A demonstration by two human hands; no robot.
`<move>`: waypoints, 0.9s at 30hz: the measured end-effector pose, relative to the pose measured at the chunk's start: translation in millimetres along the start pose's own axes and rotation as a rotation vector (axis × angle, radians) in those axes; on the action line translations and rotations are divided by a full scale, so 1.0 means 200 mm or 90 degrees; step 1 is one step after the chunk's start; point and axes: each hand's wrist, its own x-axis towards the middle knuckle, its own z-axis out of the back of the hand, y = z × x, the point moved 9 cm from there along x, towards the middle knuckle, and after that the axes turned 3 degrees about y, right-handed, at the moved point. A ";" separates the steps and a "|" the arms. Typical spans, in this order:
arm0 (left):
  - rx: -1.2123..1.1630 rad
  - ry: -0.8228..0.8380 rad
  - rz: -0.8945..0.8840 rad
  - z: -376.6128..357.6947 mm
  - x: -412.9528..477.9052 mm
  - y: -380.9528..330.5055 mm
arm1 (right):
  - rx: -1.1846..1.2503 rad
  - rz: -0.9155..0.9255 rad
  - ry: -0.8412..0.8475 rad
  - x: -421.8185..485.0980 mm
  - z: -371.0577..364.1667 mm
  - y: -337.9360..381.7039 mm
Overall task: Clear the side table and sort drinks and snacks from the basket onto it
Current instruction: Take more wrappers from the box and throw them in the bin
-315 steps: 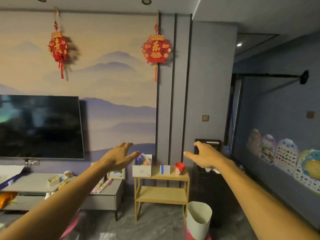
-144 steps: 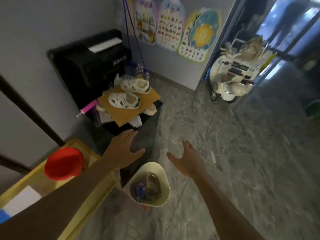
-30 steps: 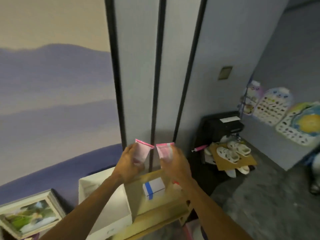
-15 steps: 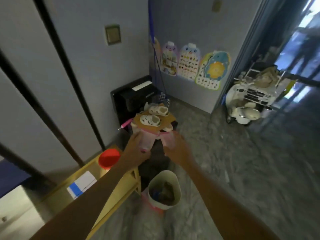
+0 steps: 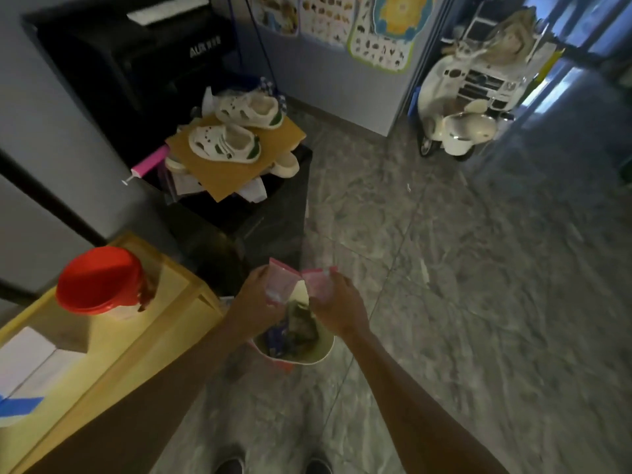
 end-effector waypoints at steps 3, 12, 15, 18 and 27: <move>0.048 0.022 0.010 -0.29 0.11 0.26 | -0.006 0.038 -0.011 0.13 -0.25 -0.08; 0.035 0.059 0.036 -0.79 0.28 0.80 | -0.011 0.026 0.029 0.36 -0.86 -0.39; 0.040 0.045 -0.015 -0.77 0.27 0.79 | -0.033 0.040 0.061 0.34 -0.89 -0.42; 0.018 0.075 -0.010 -0.68 0.22 0.72 | -0.050 0.042 0.066 0.31 -0.81 -0.40; 0.067 0.001 -0.061 0.14 -0.01 -0.03 | -0.031 0.125 0.031 -0.13 0.19 0.20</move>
